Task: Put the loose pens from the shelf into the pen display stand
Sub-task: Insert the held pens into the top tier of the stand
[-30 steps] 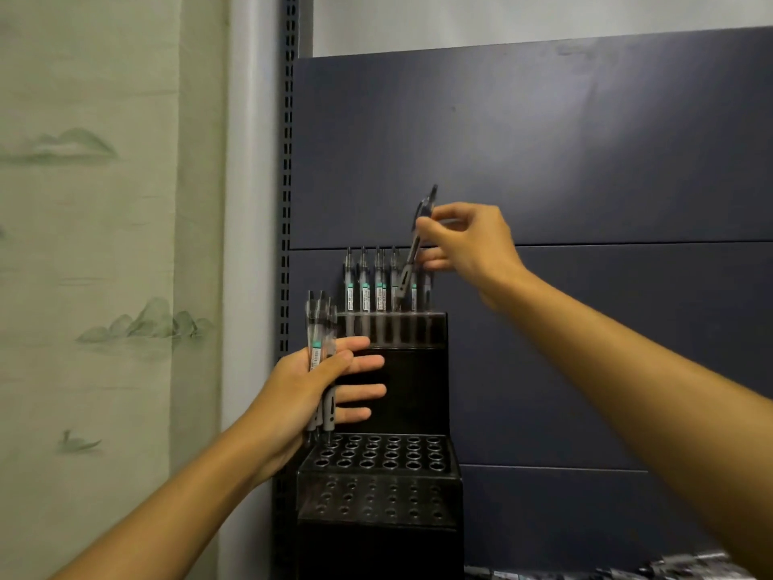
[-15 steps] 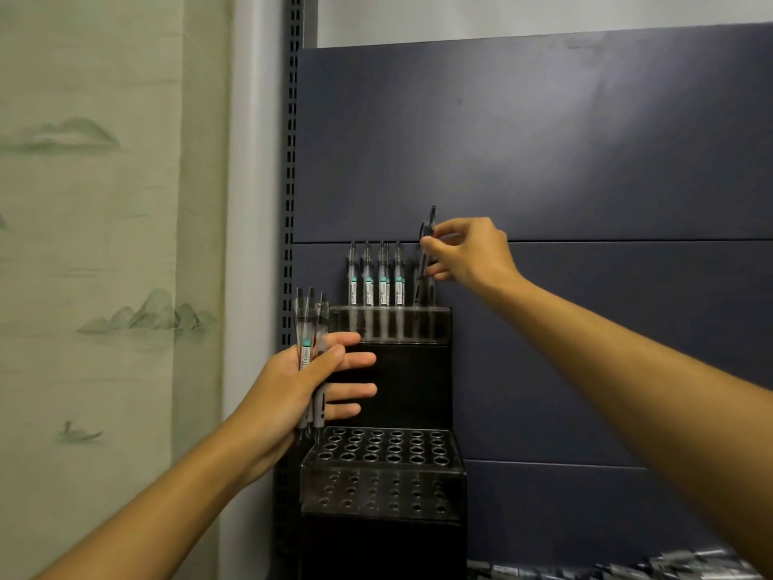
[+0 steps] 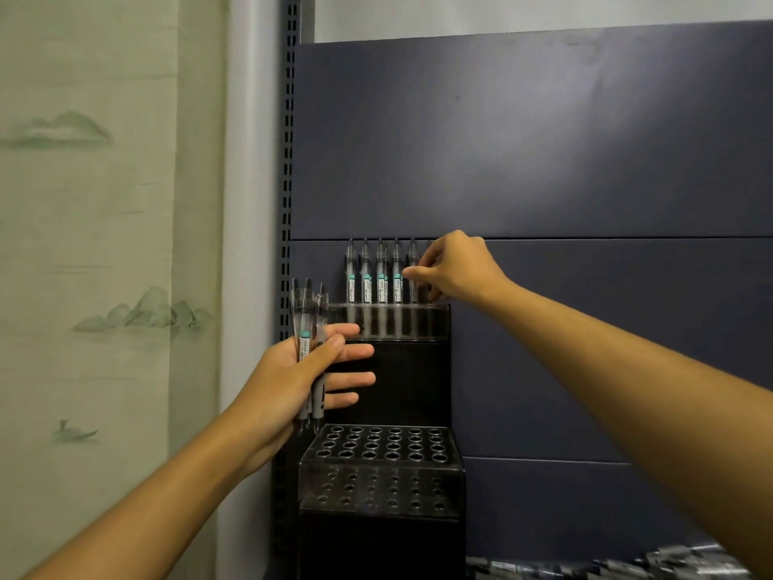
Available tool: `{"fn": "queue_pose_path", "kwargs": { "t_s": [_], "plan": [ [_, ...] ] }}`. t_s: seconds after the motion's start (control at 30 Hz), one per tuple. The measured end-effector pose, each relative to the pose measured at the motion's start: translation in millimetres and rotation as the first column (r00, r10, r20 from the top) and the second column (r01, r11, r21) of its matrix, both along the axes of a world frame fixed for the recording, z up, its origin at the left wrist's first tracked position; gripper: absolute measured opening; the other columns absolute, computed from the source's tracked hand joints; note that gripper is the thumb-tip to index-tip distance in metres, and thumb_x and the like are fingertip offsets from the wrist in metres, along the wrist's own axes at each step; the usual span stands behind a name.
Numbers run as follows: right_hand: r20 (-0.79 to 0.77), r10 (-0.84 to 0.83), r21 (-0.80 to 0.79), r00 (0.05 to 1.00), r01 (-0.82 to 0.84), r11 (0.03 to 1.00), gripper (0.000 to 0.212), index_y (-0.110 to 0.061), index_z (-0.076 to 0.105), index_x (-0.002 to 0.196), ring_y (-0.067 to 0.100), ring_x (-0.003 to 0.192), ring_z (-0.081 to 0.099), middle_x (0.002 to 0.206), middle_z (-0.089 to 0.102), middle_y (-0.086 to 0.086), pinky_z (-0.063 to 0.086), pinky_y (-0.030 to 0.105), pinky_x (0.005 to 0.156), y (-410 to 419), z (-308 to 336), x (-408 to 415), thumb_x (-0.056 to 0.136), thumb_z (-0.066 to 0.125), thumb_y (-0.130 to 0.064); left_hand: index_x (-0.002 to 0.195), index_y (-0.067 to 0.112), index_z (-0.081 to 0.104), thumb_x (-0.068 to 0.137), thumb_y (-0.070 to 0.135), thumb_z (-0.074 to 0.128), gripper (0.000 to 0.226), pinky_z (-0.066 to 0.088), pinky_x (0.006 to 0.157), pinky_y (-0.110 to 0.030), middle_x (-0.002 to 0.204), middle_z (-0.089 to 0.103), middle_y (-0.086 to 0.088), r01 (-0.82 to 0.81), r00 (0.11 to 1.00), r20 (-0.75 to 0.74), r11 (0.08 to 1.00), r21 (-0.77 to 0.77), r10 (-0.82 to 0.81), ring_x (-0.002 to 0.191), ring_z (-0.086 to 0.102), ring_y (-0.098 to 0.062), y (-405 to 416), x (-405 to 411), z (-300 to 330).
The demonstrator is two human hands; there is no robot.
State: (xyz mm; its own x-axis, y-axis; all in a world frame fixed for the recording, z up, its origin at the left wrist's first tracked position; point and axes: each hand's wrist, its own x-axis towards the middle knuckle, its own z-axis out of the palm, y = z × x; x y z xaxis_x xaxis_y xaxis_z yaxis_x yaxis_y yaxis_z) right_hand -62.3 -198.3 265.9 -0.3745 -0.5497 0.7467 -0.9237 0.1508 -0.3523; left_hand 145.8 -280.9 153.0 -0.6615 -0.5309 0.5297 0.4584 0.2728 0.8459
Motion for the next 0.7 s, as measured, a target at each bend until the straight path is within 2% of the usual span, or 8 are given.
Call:
{"fn": "queue_pose_path", "kwargs": {
  "t_s": [0.07, 0.13, 0.23, 0.3, 0.37, 0.5, 0.63, 0.7],
  "plan": [
    [-0.006, 0.011, -0.063, 1.000, -0.012, 0.998, 0.030, -0.010, 0.069, 0.088, 0.015, 0.058, 0.072, 0.069, 0.073, 0.007, 0.063, 0.037, 0.070, 6.0, -2.0, 1.3, 0.086, 0.074, -0.039, 0.116, 0.019, 0.065, 0.097, 0.023, 0.050, 0.024, 0.062, 0.064, -0.027, 0.105, 0.076, -0.004, 0.003, 1.000, 0.000, 1.000, -0.001, -0.003, 0.090, 0.075, -0.026, 0.2, -0.8, 1.4],
    [-0.037, 0.051, -0.090, 0.998, -0.055, 0.994, 0.027, -0.015, 0.066, 0.089, 0.011, 0.058, 0.070, 0.072, 0.073, 0.001, 0.062, 0.028, 0.067, 14.3, -3.9, 7.6, 0.088, 0.071, -0.041, 0.115, 0.019, 0.065, 0.097, 0.023, 0.050, 0.024, 0.062, 0.065, -0.028, 0.105, 0.076, -0.004, 0.003, 1.000, 0.007, 1.000, -0.014, -0.003, 0.089, 0.075, -0.026, 1.1, -1.4, 3.0],
    [-0.085, 0.150, -0.006, 0.985, -0.151, 0.989, 0.025, -0.019, 0.071, 0.092, -0.003, 0.062, 0.062, 0.078, 0.069, -0.009, 0.049, 0.007, 0.059, 26.7, -11.0, 28.2, 0.090, 0.068, -0.044, 0.114, 0.017, 0.065, 0.099, 0.023, 0.048, 0.023, 0.062, 0.067, -0.028, 0.105, 0.076, -0.004, 0.008, 1.000, 0.012, 1.000, -0.027, -0.007, 0.089, 0.075, -0.027, 2.6, -1.9, 4.9],
    [-0.144, 0.208, 0.043, 0.968, -0.204, 0.978, 0.025, -0.022, 0.075, 0.094, -0.010, 0.065, 0.058, 0.080, 0.069, -0.014, 0.043, 0.003, 0.060, 33.3, -17.8, 45.4, 0.090, 0.068, -0.045, 0.115, 0.017, 0.064, 0.099, 0.023, 0.048, 0.024, 0.062, 0.067, -0.028, 0.106, 0.076, -0.004, 0.014, 1.000, 0.011, 0.999, -0.031, -0.014, 0.090, 0.075, -0.027, 5.6, -3.2, 6.1],
    [-0.188, 0.266, 0.091, 0.946, -0.253, 0.963, 0.023, -0.024, 0.076, 0.098, -0.011, 0.069, 0.058, 0.084, 0.070, -0.014, 0.043, 0.003, 0.065, 38.6, -23.5, 61.4, 0.089, 0.068, -0.044, 0.118, 0.017, 0.063, 0.100, 0.024, 0.047, 0.025, 0.062, 0.067, -0.028, 0.107, 0.076, -0.004, 0.028, 1.000, 0.005, 0.999, -0.033, -0.028, 0.091, 0.074, -0.028, 10.2, -5.4, 7.7],
    [-0.176, 0.354, 0.211, 0.919, -0.316, 0.925, 0.031, -0.023, 0.073, 0.111, -0.008, 0.074, 0.059, 0.095, 0.070, -0.014, 0.046, 0.008, 0.071, 42.0, -33.7, 78.3, 0.090, 0.067, -0.044, 0.122, 0.015, 0.060, 0.101, 0.021, 0.044, 0.026, 0.062, 0.067, -0.030, 0.108, 0.075, -0.004, 0.071, 0.997, -0.008, 0.996, -0.053, -0.072, 0.093, 0.074, -0.030, 22.1, -10.0, 9.0],
    [-0.105, 0.389, 0.115, 0.915, -0.377, 0.919, 0.020, -0.021, 0.075, 0.102, -0.004, 0.077, 0.062, 0.093, 0.070, -0.013, 0.046, 0.008, 0.073, 41.5, -41.1, 79.9, 0.091, 0.069, -0.036, 0.124, 0.012, 0.059, 0.101, 0.021, 0.045, 0.029, 0.061, 0.075, -0.037, 0.111, 0.074, -0.006, 0.101, 0.994, -0.032, 0.993, -0.057, -0.103, 0.098, 0.073, -0.030, 30.7, -13.3, 9.0],
    [-0.026, 0.430, 0.092, 0.903, -0.426, 0.900, 0.014, -0.021, 0.074, 0.096, 0.001, 0.084, 0.066, 0.091, 0.072, -0.012, 0.052, 0.018, 0.081, 39.4, -44.1, 78.0, 0.090, 0.070, -0.033, 0.126, 0.012, 0.058, 0.100, 0.023, 0.046, 0.031, 0.061, 0.079, -0.040, 0.114, 0.073, -0.007, 0.093, 0.994, -0.043, 0.994, -0.062, -0.096, 0.100, 0.072, -0.029, 32.2, -15.1, 8.5]
  ]
}}
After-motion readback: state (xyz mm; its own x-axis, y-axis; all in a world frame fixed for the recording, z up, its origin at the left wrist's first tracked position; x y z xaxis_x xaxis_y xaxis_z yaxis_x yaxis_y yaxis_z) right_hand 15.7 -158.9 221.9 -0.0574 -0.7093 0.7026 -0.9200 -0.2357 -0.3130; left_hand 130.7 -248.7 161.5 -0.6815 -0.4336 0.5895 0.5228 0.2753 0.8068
